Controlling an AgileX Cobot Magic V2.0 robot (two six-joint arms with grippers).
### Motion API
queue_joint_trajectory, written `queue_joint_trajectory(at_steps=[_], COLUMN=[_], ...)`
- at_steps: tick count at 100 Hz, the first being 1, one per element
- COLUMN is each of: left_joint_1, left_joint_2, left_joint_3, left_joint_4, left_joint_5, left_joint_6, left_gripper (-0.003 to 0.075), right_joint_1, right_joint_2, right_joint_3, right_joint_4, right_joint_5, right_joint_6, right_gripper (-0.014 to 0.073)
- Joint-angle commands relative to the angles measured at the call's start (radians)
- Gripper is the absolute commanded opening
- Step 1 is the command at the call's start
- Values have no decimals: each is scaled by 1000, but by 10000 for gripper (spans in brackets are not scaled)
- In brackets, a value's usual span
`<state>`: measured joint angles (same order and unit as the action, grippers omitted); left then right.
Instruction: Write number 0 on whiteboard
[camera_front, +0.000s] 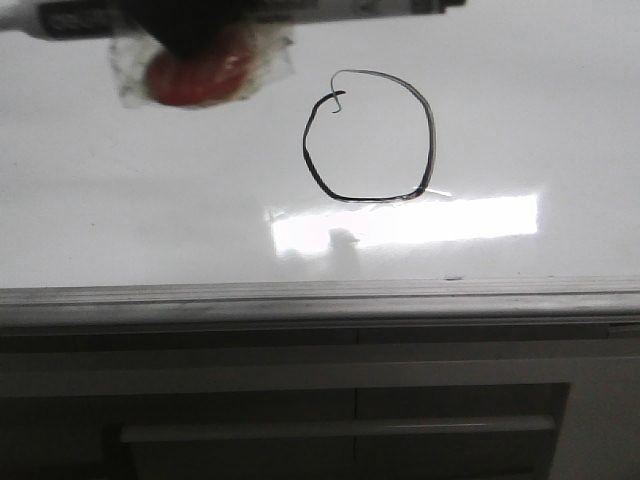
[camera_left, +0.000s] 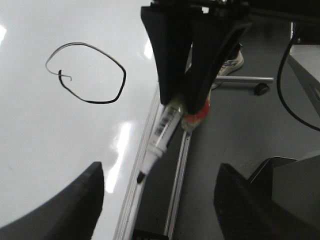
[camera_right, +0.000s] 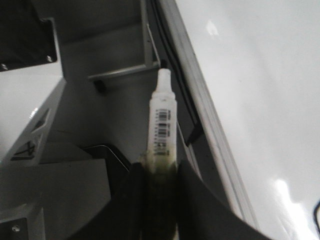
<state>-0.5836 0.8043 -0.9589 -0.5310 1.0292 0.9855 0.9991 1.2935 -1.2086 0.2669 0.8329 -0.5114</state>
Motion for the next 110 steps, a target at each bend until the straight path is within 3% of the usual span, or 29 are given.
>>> queue_joint_trajectory(at_steps=[1,20,49,74,97,110], left_joint_1=[-39,-120,-127,-127,-127,-127], left_joint_2=[32,113,180,185,185,185], left_joint_3=[-48,-51,-51,-51,-51,-51], left_joint_4=[-50,-23,21,-11,-13,-13], left_joint_5=[-15,-2,-20,-36,-36,-36], left_joint_6=[18,18,13,13,13,13], left_gripper=[438,423,351,215,-19,-20], right_joint_1=[8,14,14,14,14,16], right_joint_2=[-20,-20,-20,-20,-20,-20], right_joint_3=[-37,-37,-37,-37,-37,-37], right_joint_4=[75,101,139,138,141,141], right_joint_5=[-80,-91,-41,-41,-48,-54], right_joint_6=[-56,-60,-60,-60,-60,-60], right_gripper=[-50,-50,-50,-50,-50,-50])
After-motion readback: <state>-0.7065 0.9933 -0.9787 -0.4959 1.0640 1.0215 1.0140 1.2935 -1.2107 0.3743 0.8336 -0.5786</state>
